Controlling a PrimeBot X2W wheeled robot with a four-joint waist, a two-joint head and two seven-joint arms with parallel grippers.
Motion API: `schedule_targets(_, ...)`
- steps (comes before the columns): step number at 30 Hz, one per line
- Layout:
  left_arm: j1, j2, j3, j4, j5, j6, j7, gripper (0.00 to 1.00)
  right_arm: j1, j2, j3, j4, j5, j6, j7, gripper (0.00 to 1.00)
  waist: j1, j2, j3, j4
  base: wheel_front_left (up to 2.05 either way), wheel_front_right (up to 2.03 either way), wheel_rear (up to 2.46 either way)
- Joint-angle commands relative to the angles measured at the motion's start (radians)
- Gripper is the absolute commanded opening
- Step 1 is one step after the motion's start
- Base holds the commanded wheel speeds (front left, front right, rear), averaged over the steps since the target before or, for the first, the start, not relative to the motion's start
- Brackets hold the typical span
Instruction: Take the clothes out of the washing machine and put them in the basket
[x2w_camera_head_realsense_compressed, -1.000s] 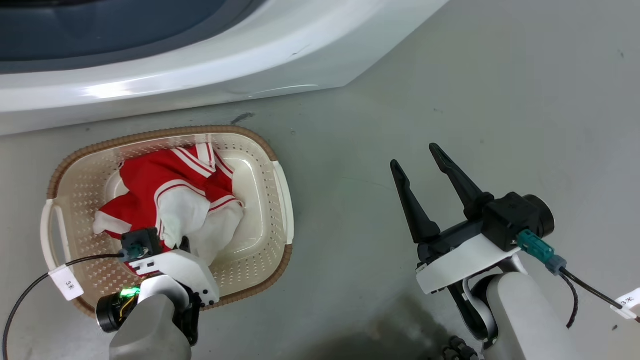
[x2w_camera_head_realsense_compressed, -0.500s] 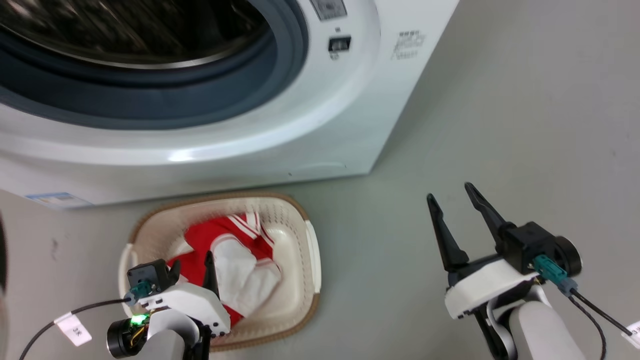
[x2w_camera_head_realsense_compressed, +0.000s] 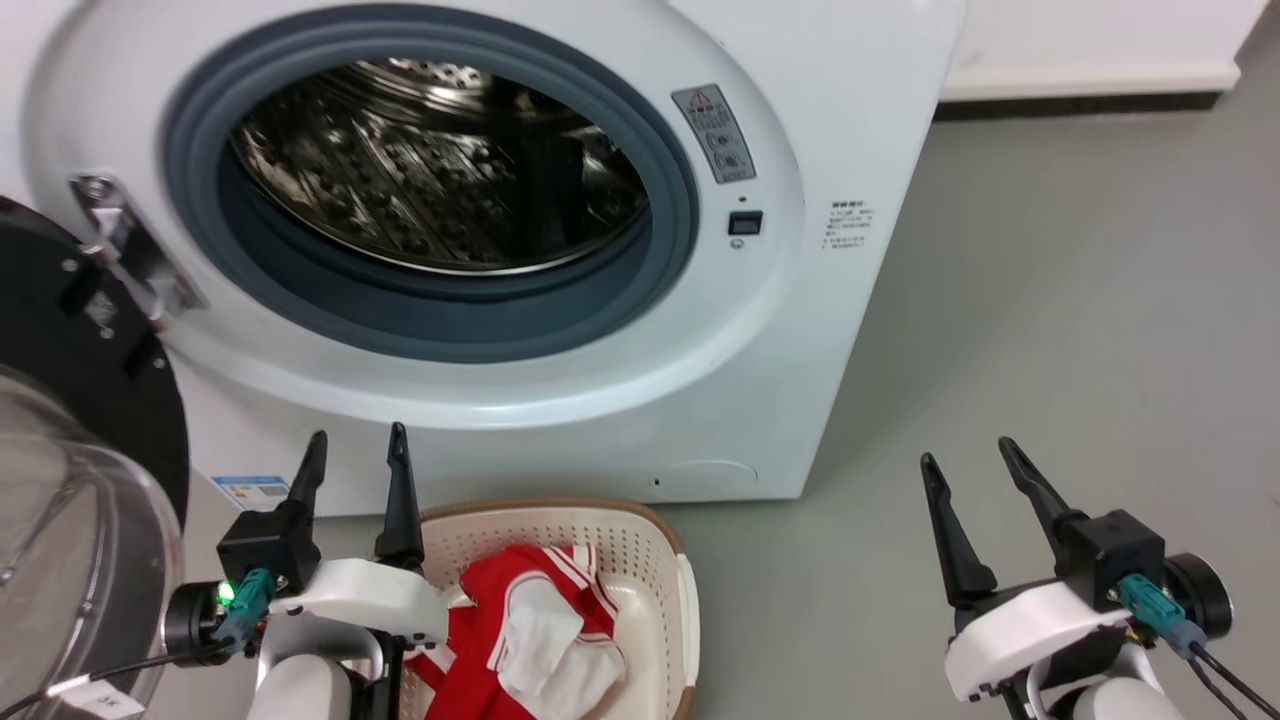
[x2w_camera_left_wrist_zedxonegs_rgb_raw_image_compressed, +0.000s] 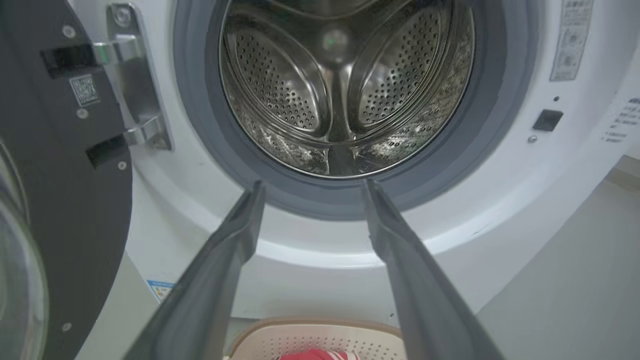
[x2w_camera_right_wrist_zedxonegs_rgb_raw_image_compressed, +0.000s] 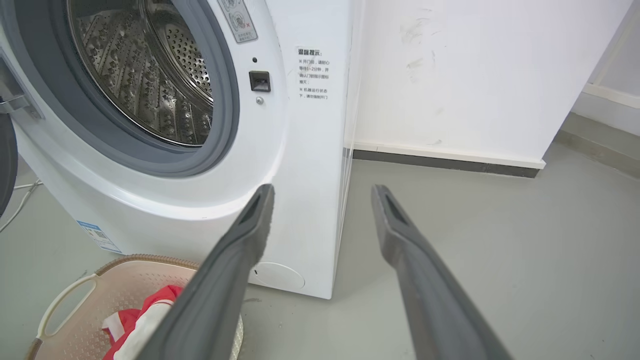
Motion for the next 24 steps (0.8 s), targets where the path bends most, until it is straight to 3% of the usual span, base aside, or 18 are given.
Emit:
schedule_targets(1,0.028,-0.001,-0.002,-0.06,0.021,0.001,-0.002,1.0,0.028,-0.001,-0.011,-0.016,-0.008,-0.001,0.006,1.0,0.0003,0.0,-0.048,0.026,0.0,0.0,0.0)
schedule_targets(13,0.18,0.009,-0.006,-0.258,0.074,-0.001,-0.002,1.0,0.103,-0.001,-0.029,-0.079,-0.015,-0.001,0.04,1.0,0.0003,0.0,-0.136,0.033,0.0,0.0,0.0)
schedule_targets(24,0.237,0.006,-0.018,-0.261,0.058,0.005,-0.002,1.0,0.132,-0.001,-0.024,-0.105,0.0,-0.001,0.055,1.0,0.0003,0.0,-0.144,0.019,0.0,0.0,0.0)
